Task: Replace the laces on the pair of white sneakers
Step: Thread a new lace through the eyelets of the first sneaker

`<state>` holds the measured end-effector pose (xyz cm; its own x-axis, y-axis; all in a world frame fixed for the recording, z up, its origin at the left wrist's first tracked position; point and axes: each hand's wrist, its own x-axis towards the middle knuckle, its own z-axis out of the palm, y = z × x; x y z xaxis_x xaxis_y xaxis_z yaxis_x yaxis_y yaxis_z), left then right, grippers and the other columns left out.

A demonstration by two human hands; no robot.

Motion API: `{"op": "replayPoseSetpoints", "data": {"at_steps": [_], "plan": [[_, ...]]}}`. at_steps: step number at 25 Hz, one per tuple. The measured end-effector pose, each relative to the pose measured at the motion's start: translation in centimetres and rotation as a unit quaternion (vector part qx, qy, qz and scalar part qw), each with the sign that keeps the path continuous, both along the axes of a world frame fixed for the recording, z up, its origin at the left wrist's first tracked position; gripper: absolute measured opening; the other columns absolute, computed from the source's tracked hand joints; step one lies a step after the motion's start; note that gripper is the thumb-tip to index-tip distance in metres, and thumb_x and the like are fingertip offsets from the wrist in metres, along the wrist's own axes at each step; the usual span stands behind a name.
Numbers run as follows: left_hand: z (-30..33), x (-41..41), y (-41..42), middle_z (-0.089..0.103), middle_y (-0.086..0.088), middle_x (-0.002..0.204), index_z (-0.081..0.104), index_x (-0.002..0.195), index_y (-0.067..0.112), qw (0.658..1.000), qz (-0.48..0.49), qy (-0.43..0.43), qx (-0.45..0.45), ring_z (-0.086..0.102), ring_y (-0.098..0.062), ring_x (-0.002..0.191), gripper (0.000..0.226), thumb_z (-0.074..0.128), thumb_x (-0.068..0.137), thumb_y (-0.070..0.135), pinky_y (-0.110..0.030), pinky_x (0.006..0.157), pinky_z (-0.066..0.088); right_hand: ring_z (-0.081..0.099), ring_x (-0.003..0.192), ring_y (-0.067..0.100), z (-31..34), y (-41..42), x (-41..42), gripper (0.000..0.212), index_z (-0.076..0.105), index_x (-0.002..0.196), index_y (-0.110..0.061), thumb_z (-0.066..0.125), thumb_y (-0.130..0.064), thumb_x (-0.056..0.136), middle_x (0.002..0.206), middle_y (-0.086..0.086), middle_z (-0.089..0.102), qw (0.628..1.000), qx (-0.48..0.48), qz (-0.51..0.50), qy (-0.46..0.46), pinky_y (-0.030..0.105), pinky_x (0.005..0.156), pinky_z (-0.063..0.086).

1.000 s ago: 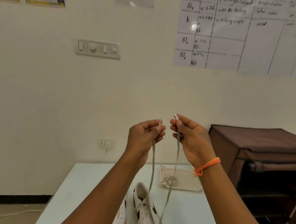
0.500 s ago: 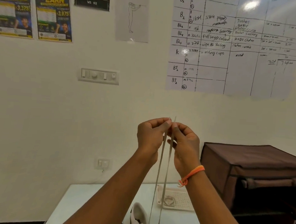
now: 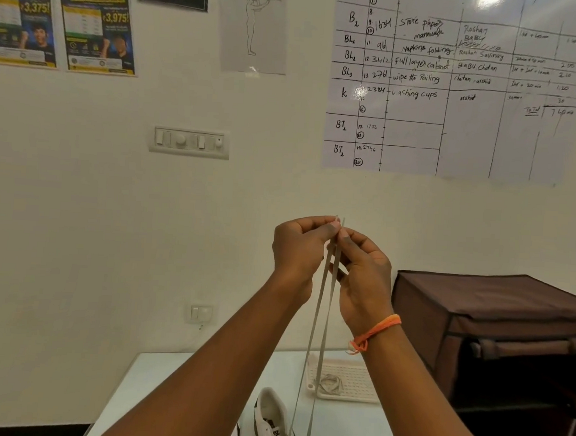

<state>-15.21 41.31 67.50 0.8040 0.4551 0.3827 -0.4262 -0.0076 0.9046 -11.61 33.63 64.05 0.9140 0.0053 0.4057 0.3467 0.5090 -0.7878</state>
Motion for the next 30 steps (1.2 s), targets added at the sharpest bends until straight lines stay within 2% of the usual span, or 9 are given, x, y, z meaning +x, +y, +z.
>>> {"op": "replayPoseSetpoints", "data": {"at_steps": [5,8,10,12,16,19,23,27,30], "plan": [[-0.5,0.8,0.4,0.072,0.011,0.087,0.075,0.099,0.016,1.000,-0.012,0.004,0.015,0.063,-0.001,0.080,0.012,0.070,0.089,0.018,-0.022,0.076,0.051,0.067,0.090,0.019,-0.5,-0.5,1.2,0.014,0.069,0.101,-0.011,0.063,-0.021,0.092,0.090,0.003,0.071,0.999,-0.007,0.030,0.027,0.041,0.085,0.053],[-2.7,1.5,3.5,0.073,0.004,0.089,0.073,0.093,0.015,0.999,0.037,0.018,0.006,0.065,-0.009,0.076,0.007,0.068,0.088,0.014,-0.022,0.067,0.051,0.065,0.069,0.014,-2.6,-1.9,3.2,0.006,0.064,0.095,-0.014,0.060,-0.018,0.094,0.080,0.001,0.066,0.997,-0.008,0.015,0.076,0.031,0.064,0.053],[-6.1,1.8,6.3,0.073,-0.001,0.085,0.071,0.089,0.015,0.996,0.071,0.057,0.016,0.065,-0.012,0.067,0.006,0.066,0.089,0.013,-0.018,0.056,0.049,0.053,0.051,0.008,-5.2,-3.4,5.4,0.006,0.062,0.088,-0.015,0.059,-0.016,0.094,0.074,0.001,0.062,0.993,-0.024,-0.046,0.106,0.023,0.047,0.043],[-11.7,2.4,8.4,0.073,0.001,0.083,0.071,0.083,0.017,0.982,0.106,0.133,0.077,0.066,-0.013,0.065,0.009,0.065,0.089,0.013,-0.019,0.055,0.051,0.045,0.046,0.004,-9.4,-4.2,8.0,0.011,0.063,0.081,-0.017,0.061,-0.015,0.092,0.072,0.001,0.060,0.980,-0.097,-0.125,0.122,0.022,0.048,0.036],[-25.1,4.6,10.2,0.073,0.002,0.080,0.073,0.078,0.017,0.941,0.093,0.285,0.158,0.067,-0.014,0.072,0.013,0.065,0.085,0.010,-0.030,0.072,0.057,0.050,0.048,-0.001,-20.5,-2.6,10.6,0.015,0.068,0.074,-0.018,0.066,-0.010,0.086,0.069,0.001,0.066,0.950,-0.251,-0.116,0.144,0.023,0.057,0.039],[-32.8,5.8,10.5,0.071,0.002,0.076,0.074,0.079,0.014,0.902,0.093,0.356,0.227,0.066,-0.015,0.074,0.013,0.064,0.087,0.016,-0.033,0.074,0.057,0.063,0.067,0.006,-28.6,-1.0,10.2,0.015,0.073,0.073,-0.019,0.068,-0.008,0.082,0.071,-0.002,0.071,0.918,-0.362,-0.067,0.147,0.025,0.064,0.047],[-41.3,6.3,10.2,0.068,0.013,0.076,0.071,0.077,0.023,0.876,0.107,0.415,0.223,0.066,-0.012,0.076,0.016,0.063,0.088,0.014,-0.035,0.075,0.057,0.064,0.066,-0.002,-37.9,0.7,9.0,0.013,0.075,0.074,-0.023,0.074,-0.013,0.082,0.067,-0.010,0.070,0.872,-0.469,0.012,0.144,0.012,0.063,0.046],[-45.7,5.2,8.2,0.067,0.003,0.117,0.065,0.122,0.017,0.873,0.144,0.405,0.232,0.060,-0.014,0.112,0.031,0.062,0.091,0.011,-0.026,0.094,0.049,0.063,0.075,-0.005,-42.1,1.5,8.9,0.007,0.075,0.083,-0.025,0.075,-0.018,0.083,0.078,-0.017,0.070,0.843,-0.529,0.021,0.093,0.004,0.067,0.044],[-46.4,4.8,6.6,0.065,0.013,0.109,0.068,0.114,0.022,0.887,0.184,0.368,0.211,0.059,0.000,0.100,0.026,0.066,0.090,0.011,-0.008,0.087,0.044,0.062,0.080,0.000,-43.4,1.6,9.2,0.008,0.074,0.093,-0.022,0.071,-0.018,0.087,0.087,-0.012,0.068,0.806,-0.592,0.003,0.002,0.011,0.074,0.049]]}}
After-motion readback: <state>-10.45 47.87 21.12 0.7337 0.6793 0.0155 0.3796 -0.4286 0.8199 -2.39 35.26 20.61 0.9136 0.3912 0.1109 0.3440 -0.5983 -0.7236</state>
